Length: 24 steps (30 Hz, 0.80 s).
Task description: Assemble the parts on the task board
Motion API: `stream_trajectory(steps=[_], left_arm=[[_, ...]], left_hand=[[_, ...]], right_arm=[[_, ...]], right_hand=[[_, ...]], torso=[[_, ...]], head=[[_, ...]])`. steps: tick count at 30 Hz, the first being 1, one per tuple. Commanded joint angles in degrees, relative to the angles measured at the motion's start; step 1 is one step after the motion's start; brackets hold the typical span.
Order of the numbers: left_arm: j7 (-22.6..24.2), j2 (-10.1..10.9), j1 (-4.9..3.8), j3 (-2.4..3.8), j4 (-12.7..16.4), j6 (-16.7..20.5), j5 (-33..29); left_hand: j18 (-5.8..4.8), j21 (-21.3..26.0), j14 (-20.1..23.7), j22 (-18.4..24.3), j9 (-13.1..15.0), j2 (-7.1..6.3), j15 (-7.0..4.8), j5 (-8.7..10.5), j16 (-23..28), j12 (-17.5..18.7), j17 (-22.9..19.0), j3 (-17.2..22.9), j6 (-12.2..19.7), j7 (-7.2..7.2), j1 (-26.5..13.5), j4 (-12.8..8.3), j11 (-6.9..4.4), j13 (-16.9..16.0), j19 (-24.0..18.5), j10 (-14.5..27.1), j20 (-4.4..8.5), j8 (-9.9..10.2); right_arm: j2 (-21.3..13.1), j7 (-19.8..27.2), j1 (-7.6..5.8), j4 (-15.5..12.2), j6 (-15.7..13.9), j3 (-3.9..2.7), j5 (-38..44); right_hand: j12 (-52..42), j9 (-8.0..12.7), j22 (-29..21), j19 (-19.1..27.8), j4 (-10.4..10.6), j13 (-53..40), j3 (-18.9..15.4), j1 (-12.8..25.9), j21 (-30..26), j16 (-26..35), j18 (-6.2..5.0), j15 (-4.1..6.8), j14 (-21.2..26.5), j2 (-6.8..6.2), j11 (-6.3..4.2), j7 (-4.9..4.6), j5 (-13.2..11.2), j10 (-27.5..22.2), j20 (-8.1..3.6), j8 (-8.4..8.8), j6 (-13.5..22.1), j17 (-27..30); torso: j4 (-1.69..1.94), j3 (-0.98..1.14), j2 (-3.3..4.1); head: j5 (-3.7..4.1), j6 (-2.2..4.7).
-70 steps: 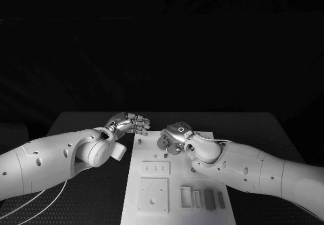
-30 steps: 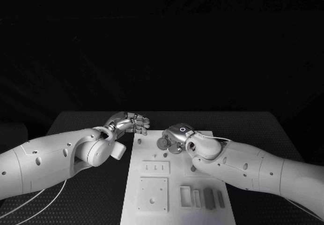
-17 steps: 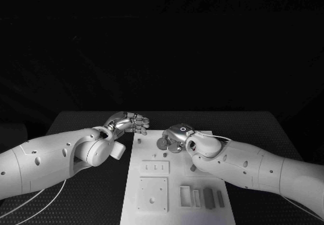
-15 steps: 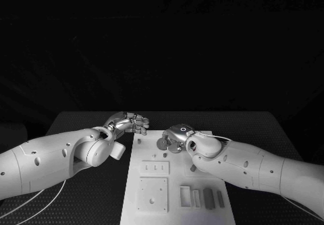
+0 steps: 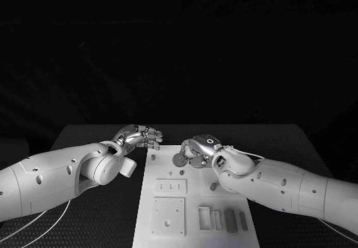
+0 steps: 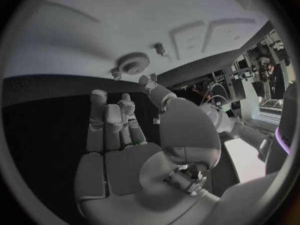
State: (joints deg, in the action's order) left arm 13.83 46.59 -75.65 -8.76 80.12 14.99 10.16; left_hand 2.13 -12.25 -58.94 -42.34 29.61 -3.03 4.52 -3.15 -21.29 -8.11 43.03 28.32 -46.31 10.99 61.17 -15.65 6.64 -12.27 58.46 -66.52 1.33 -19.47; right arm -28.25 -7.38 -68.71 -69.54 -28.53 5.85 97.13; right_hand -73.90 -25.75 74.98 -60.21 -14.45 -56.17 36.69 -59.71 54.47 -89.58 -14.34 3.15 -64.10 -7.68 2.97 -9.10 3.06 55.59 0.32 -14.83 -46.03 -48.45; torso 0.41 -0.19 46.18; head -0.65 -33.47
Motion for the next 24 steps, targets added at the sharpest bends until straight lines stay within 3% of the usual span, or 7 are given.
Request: stream_trajectory(steps=[1, 3, 6, 10, 15, 19, 24], left_arm=[[0.8, -0.1, -0.10, 0.05, -0.4, 0.1, 0.3], [0.8, -0.1, -0.10, 0.04, -0.8, 0.0, 0.4], [0.9, -0.2, -0.09, 0.03, -1.4, 0.0, 0.4], [1.2, -0.8, -0.07, 0.02, -2.5, -0.2, 0.5], [1.6, -1.3, -0.03, 0.01, -3.6, -0.7, 0.6], [1.6, -1.5, -0.01, 0.01, -3.9, -1.0, 0.6], [1.6, -1.6, 0.04, -0.01, -4.2, -1.2, 0.6]], left_hand=[[0.86, 0.3, -0.4, -0.1, 0.1, -0.12, -0.09, 0.01, 0.2, 0.3, 0.1, 0.0, 0.4, -0.02, -0.3, 0.0, 0.17, -0.1, -0.1, 0.1, -0.03, 0.3], [0.86, 0.3, -0.4, -0.1, 0.1, -0.14, -0.09, 0.01, 0.2, 0.3, 0.1, 0.0, 0.4, -0.02, -0.3, 0.0, 0.17, -0.1, -0.1, 0.1, -0.03, 0.3], [0.86, 0.3, -0.4, -0.1, 0.1, -0.16, -0.09, 0.01, 0.2, 0.3, 0.1, 0.0, 0.4, -0.02, -0.2, -0.1, 0.18, -0.1, -0.1, 0.1, -0.04, 0.3], [0.86, 0.3, -0.4, -0.1, 0.1, -0.12, -0.09, 0.01, 0.3, 0.3, 0.2, 0.1, 0.4, -0.02, -0.1, -0.1, 0.17, -0.1, -0.1, 0.1, -0.04, 0.3], [0.86, 0.3, -0.4, -0.2, 0.2, 0.04, -0.09, 0.01, 0.4, 0.2, 0.3, 0.2, 0.2, -0.07, 0.0, -0.2, 0.13, -0.2, 0.0, -0.1, -0.05, 0.2], [0.85, 0.4, -0.4, -0.2, 0.2, 0.08, -0.08, 0.02, 0.5, 0.2, 0.4, 0.2, 0.0, -0.17, 0.2, -0.4, 0.06, -0.3, -0.1, -0.2, -0.06, 0.0], [0.85, 0.4, -0.5, -0.2, 0.3, 0.05, -0.08, 0.02, 0.5, 0.2, 0.4, 0.2, 0.0, -0.20, 0.3, -0.5, 0.04, -0.3, -0.1, -0.3, -0.06, 0.0]], right_arm=[[-2.0, 3.2, -0.12, -1.6, -4.0, -1.29, -3.9], [-3.8, 4.1, -0.24, -2.7, -3.5, -2.22, -4.8], [-6.7, 6.2, -0.98, -3.8, -2.1, -2.55, -7.2], [-10.6, 11.4, -2.27, -3.7, 3.5, -2.56, -12.9], [-13.9, 17.7, -2.52, -0.1, 9.7, -2.55, -18.0], [-15.4, 19.6, -2.51, 2.4, 12.7, -2.52, -18.8], [-16.2, 20.1, -2.42, 3.8, 14.0, -2.43, -18.8]], right_hand=[[-0.3, 0.1, 0.9, -0.5, 0.6, 0.1, 0.0, 0.0, 0.0, -0.2, -0.66, -0.11, -0.5, -1.38, 0.02, -0.28, -0.2, 0.2, 0.11, 0.10, 0.2, 0.1], [-0.3, 0.0, 0.8, -0.5, 0.8, 0.2, 0.1, -0.3, 0.0, -0.1, -0.66, -0.11, -0.5, -2.09, 0.06, -0.33, -0.2, 0.2, 0.08, -0.09, -0.1, 0.2], [-0.3, -0.1, 0.8, -0.5, 1.1, 0.2, 0.2, -0.5, -0.1, -0.1, -0.66, -0.18, -0.5, -2.56, 0.14, -0.42, -0.2, 0.2, 0.08, -0.27, -0.3, 0.2], [-0.3, -0.3, 0.8, -0.1, 1.0, 0.3, 0.5, -1.3, -0.3, 0.1, -0.66, -0.37, -0.2, -2.27, 0.34, -0.64, -0.2, 0.1, 0.11, -0.86, -1.2, 0.3], [-0.4, -0.6, 0.9, 0.5, -0.4, 0.3, 0.4, -3.0, -0.6, 0.4, -0.66, -0.31, 0.2, -1.29, 0.21, -0.47, -0.2, -0.3, 0.37, -1.66, -2.5, 0.4], [0.0, -0.5, 0.9, 1.3, -0.9, 0.5, 0.0, -3.1, -1.0, 0.8, -0.66, -0.27, 0.9, -2.16, 0.13, -0.37, -0.2, -0.9, 0.81, -1.63, -2.4, 0.5], [0.3, -0.4, 0.9, 2.0, -0.5, 0.7, -0.4, -2.7, -1.5, 1.2, -0.66, -0.17, 1.8, -3.65, 0.01, -0.21, -0.2, -1.7, 1.31, -1.49, -2.0, 0.6]], torso=[[-0.08, 0.15, -0.16], [-0.21, 0.26, -0.33], [-0.67, 0.36, -0.66], [-1.25, 0.53, -1.12], [-1.65, 0.84, -1.58], [-1.78, 1.13, -1.69], [-1.83, 1.46, -1.70]], head=[[-0.04, 0.26], [-0.01, 0.46], [0.00, 0.45], [0.04, 0.50], [0.16, 0.67], [0.39, 0.61], [0.27, 0.50]])
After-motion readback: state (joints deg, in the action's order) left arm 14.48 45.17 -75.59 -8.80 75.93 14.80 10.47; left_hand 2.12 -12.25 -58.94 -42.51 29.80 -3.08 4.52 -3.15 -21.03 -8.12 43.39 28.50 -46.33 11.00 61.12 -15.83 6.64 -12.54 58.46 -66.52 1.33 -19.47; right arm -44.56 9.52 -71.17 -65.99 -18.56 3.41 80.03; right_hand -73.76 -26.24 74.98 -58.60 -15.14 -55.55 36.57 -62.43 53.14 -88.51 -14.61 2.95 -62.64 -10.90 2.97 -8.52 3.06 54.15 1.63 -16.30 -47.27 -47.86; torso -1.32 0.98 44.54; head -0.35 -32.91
